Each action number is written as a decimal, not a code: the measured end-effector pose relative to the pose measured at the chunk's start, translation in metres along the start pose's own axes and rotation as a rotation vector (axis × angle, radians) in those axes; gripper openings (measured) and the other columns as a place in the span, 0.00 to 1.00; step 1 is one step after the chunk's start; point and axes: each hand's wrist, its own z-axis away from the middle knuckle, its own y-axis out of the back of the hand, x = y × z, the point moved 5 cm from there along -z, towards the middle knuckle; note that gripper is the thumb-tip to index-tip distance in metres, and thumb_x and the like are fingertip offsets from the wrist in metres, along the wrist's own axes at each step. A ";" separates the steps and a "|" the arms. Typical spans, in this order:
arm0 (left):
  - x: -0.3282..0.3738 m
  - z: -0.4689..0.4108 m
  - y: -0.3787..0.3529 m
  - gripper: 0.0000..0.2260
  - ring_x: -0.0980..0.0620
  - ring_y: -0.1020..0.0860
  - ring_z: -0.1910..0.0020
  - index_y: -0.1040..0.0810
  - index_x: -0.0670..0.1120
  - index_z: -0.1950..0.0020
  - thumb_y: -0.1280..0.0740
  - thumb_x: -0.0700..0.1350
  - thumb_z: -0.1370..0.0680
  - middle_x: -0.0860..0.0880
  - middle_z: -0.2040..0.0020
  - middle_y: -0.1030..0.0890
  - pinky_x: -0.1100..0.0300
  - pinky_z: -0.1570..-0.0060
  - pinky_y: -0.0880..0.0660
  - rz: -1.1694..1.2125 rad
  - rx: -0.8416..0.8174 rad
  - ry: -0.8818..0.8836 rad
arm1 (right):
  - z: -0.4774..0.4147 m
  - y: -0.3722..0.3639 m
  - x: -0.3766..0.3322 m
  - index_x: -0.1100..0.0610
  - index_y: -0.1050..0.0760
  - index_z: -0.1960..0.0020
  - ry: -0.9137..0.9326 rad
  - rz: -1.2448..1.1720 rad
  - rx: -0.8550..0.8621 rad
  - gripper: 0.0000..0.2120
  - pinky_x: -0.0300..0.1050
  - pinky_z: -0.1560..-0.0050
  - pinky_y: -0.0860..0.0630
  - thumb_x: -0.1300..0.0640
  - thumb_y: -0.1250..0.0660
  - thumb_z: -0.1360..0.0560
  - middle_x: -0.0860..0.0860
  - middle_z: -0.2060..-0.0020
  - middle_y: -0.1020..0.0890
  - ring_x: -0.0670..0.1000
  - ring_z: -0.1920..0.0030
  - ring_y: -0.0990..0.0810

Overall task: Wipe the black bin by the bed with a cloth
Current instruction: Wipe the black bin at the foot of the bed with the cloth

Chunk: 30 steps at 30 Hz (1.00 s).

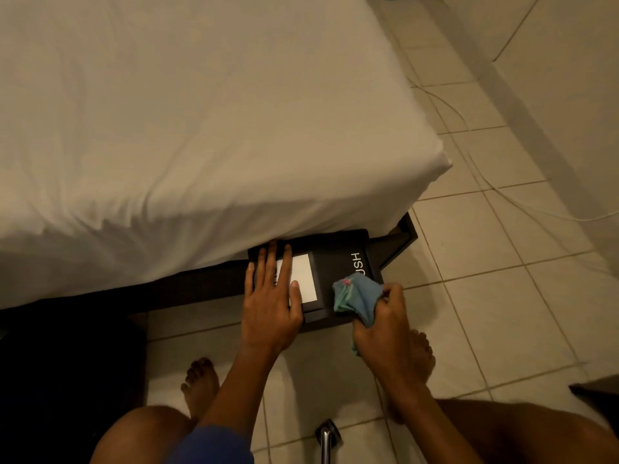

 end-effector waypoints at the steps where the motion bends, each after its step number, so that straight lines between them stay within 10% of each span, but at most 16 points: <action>1: 0.000 -0.001 0.000 0.29 0.54 0.57 0.18 0.55 0.53 0.17 0.51 0.53 0.18 0.51 0.17 0.56 0.47 0.19 0.53 0.001 -0.007 -0.002 | -0.014 -0.004 0.002 0.57 0.32 0.41 0.020 -0.009 -0.025 0.27 0.31 0.58 0.25 0.64 0.24 0.36 0.55 0.48 0.27 0.52 0.53 0.23; 4: 0.001 -0.001 0.002 0.29 0.54 0.57 0.18 0.55 0.53 0.17 0.50 0.52 0.17 0.50 0.17 0.56 0.48 0.19 0.55 -0.003 0.001 0.000 | -0.032 -0.008 0.011 0.59 0.31 0.41 0.017 0.024 -0.009 0.26 0.44 0.51 0.22 0.64 0.25 0.35 0.55 0.47 0.29 0.54 0.49 0.24; 9: -0.005 0.001 0.002 0.29 0.53 0.55 0.18 0.52 0.52 0.17 0.49 0.52 0.18 0.50 0.17 0.53 0.50 0.19 0.55 -0.024 0.024 -0.008 | 0.023 -0.007 -0.012 0.56 0.29 0.41 0.018 0.042 -0.001 0.28 0.28 0.57 0.35 0.64 0.23 0.38 0.50 0.49 0.28 0.47 0.50 0.28; 13: -0.002 -0.003 -0.002 0.29 0.50 0.52 0.18 0.50 0.50 0.17 0.51 0.54 0.18 0.48 0.17 0.51 0.50 0.20 0.56 -0.022 0.041 -0.025 | -0.007 -0.028 -0.013 0.56 0.28 0.39 0.098 0.014 -0.067 0.25 0.50 0.44 0.25 0.60 0.27 0.35 0.52 0.44 0.28 0.53 0.44 0.28; 30: 0.006 -0.003 0.002 0.29 0.52 0.55 0.18 0.51 0.50 0.17 0.49 0.52 0.18 0.49 0.17 0.53 0.49 0.19 0.55 -0.005 0.017 -0.024 | -0.078 -0.028 -0.024 0.65 0.25 0.44 0.122 0.121 -0.052 0.21 0.56 0.46 0.26 0.68 0.30 0.37 0.60 0.44 0.27 0.61 0.46 0.29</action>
